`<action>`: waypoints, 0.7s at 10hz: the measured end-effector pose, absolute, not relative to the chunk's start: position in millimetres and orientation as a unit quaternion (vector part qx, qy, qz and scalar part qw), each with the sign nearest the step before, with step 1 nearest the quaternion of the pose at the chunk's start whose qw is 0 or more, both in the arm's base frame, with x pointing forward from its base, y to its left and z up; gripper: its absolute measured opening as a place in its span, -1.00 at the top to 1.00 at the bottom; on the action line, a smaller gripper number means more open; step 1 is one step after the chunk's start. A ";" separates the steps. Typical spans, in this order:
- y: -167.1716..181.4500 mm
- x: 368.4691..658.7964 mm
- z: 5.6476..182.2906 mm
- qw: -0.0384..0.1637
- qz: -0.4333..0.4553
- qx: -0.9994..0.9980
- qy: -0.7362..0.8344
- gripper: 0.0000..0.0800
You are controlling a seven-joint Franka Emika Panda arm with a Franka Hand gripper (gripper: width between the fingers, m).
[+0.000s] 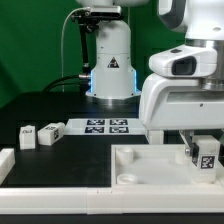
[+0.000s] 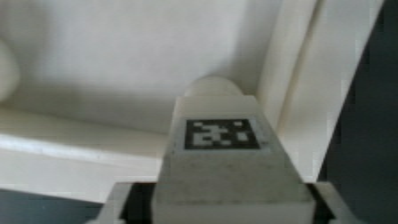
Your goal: Assemble one leg
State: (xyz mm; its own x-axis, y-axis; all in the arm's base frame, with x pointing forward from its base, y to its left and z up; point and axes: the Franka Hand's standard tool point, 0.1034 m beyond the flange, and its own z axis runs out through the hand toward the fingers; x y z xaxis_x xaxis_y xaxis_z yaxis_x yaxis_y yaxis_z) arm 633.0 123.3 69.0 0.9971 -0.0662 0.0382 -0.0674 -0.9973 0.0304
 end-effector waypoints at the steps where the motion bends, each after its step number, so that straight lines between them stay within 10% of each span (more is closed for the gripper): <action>1: 122.9 633.5 68.5 0.017 0.021 0.995 -0.098 0.27; 7: 119.7 633.7 67.9 0.013 0.022 0.932 -0.363 0.25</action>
Offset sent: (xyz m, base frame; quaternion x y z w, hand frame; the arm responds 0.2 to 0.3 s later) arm 0.0032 -0.0061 -0.0096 -0.0462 0.0411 0.3373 0.9394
